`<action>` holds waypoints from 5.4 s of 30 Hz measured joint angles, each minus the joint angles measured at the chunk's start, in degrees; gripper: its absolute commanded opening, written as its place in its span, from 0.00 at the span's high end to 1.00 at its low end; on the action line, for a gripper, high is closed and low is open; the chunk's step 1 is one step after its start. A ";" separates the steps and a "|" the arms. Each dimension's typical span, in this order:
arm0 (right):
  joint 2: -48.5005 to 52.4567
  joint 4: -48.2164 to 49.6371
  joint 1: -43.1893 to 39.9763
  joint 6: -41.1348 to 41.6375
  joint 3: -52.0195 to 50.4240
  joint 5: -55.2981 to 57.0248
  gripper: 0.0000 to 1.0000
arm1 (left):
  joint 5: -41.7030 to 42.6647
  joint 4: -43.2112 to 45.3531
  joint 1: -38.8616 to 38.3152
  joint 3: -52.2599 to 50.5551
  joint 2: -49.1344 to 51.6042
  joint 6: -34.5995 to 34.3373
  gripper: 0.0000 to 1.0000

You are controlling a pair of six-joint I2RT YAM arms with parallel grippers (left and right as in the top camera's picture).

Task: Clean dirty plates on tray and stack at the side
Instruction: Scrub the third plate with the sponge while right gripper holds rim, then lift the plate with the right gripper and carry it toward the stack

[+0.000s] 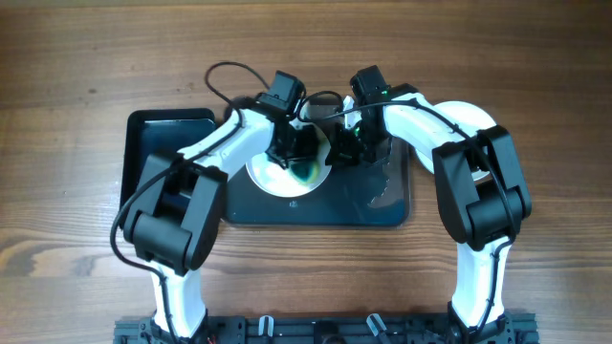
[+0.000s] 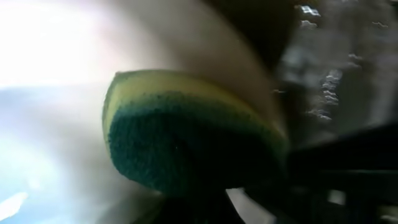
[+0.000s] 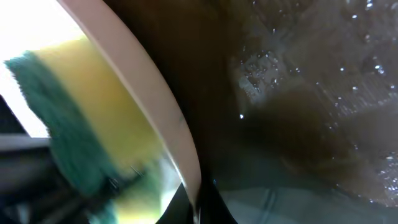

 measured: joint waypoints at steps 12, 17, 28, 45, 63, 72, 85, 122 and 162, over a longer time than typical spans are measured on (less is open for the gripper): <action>0.02 1.18 -0.04 0.02 0.02 0.02 0.96 | -16.11 2.47 0.39 0.22 -0.26 -6.82 0.96; 0.02 1.36 0.35 -0.02 0.02 -0.04 0.96 | -30.23 -3.69 0.44 1.18 -0.48 -11.72 0.96; 0.02 0.04 0.94 -1.51 -0.11 -0.44 0.96 | -15.65 -11.82 3.65 1.64 -0.96 -9.29 0.96; 0.02 1.11 0.46 -1.05 -0.11 -0.44 0.96 | -14.25 -3.30 0.37 0.83 -0.50 -11.04 0.96; 0.00 0.02 0.22 -1.16 -0.11 -0.26 0.96 | -12.98 -11.15 3.72 1.22 -1.18 -6.19 0.96; 0.00 0.24 0.20 -1.07 -0.11 -0.22 0.96 | 4.17 -0.37 2.73 -0.11 0.52 0.79 0.96; 0.02 1.20 0.61 -1.09 -0.11 -0.26 0.96 | -23.17 -17.70 7.28 5.35 0.33 -14.64 0.96; -17.81 -9.49 10.23 0.26 -1.27 34.77 0.96 | -20.87 -30.12 16.70 14.32 -1.92 -11.19 0.96; -34.62 -19.74 42.07 3.89 -1.27 117.26 0.96 | -20.22 -29.00 16.61 14.32 -1.92 -11.19 0.96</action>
